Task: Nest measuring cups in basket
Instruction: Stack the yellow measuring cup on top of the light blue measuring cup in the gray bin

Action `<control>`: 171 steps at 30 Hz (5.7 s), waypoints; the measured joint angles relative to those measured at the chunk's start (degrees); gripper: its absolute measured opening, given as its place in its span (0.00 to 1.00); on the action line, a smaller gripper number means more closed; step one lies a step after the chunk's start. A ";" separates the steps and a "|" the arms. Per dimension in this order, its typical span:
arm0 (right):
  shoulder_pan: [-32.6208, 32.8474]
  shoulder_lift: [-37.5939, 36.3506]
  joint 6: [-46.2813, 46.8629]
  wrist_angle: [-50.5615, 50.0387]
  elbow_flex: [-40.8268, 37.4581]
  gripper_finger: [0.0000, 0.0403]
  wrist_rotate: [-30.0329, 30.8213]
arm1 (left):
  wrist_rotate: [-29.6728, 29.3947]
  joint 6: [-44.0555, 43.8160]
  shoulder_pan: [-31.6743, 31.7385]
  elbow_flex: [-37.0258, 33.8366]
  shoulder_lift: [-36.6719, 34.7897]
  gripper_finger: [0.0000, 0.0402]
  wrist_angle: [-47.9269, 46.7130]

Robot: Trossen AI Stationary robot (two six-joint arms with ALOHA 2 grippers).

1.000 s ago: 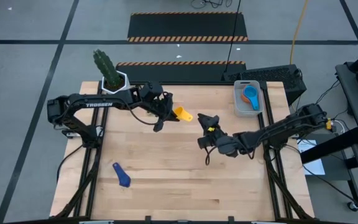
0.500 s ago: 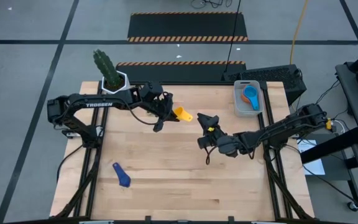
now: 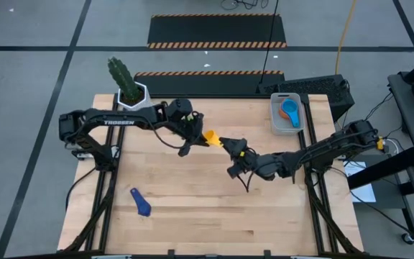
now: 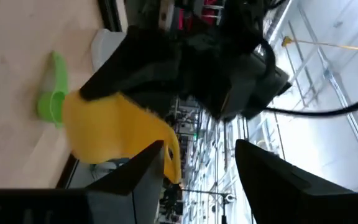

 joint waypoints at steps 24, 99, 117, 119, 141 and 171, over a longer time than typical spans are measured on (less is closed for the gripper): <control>-0.87 0.05 4.81 -10.58 -0.03 0.08 2.97 | 1.03 -1.67 1.53 0.58 2.40 0.02 0.16; -22.85 -35.66 46.39 -36.65 -31.38 0.00 34.51 | -18.14 -3.24 4.24 0.67 -8.44 0.49 -8.44; -36.56 -33.60 45.07 -40.67 -31.41 0.01 25.34 | -18.15 -1.59 4.24 0.64 -8.44 0.49 -8.47; -37.61 -33.05 45.93 -42.28 -31.41 0.01 23.43 | -18.16 -1.11 4.24 0.64 -8.44 0.49 -8.49; -38.77 -32.25 46.63 -42.03 -31.19 0.31 22.52 | -18.15 -0.67 4.24 0.62 -8.44 0.49 -8.67; -28.63 -46.81 46.18 -41.92 -30.12 0.39 28.57 | -18.14 -1.26 4.24 0.62 -8.44 0.49 -8.47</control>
